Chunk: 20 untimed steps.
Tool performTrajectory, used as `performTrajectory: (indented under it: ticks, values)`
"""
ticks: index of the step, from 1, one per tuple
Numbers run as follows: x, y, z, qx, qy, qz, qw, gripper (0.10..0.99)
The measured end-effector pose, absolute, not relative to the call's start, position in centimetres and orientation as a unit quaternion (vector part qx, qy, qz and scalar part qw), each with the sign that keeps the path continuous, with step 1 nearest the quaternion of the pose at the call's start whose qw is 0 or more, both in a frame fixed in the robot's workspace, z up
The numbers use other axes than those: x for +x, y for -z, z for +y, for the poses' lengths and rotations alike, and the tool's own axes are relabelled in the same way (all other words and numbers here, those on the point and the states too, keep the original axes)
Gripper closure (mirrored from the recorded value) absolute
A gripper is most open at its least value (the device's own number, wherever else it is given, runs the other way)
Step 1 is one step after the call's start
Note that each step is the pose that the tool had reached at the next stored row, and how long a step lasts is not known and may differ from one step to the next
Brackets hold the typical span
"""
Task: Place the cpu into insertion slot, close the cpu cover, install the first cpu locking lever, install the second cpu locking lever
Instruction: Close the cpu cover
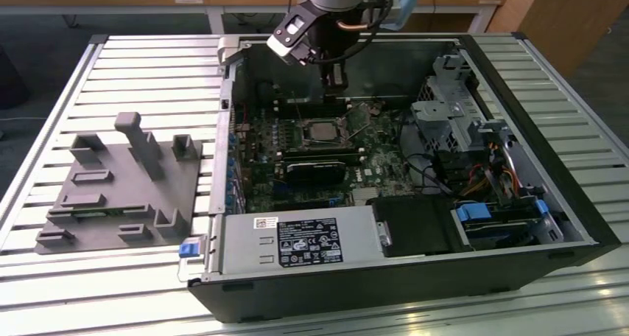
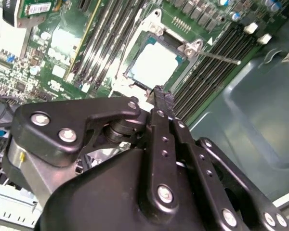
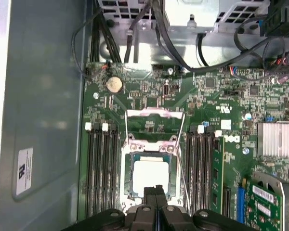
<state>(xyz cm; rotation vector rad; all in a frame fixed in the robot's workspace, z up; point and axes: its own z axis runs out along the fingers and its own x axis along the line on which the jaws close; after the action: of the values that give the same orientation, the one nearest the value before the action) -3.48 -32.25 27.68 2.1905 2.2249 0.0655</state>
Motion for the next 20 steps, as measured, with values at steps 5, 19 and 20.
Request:
performTrajectory:
  ticks: [5, 19, 20]
  values:
    - [-2.5, -27.7, -32.2, 0.701, -0.02, 0.712, 0.009, 0.98]
    - [1.1, -27.5, -32.2, 0.701, -0.015, 0.713, 0.004, 0.98]
    - [1.3, -27.5, -32.2, 0.701, -0.015, 0.713, 0.004, 0.98]
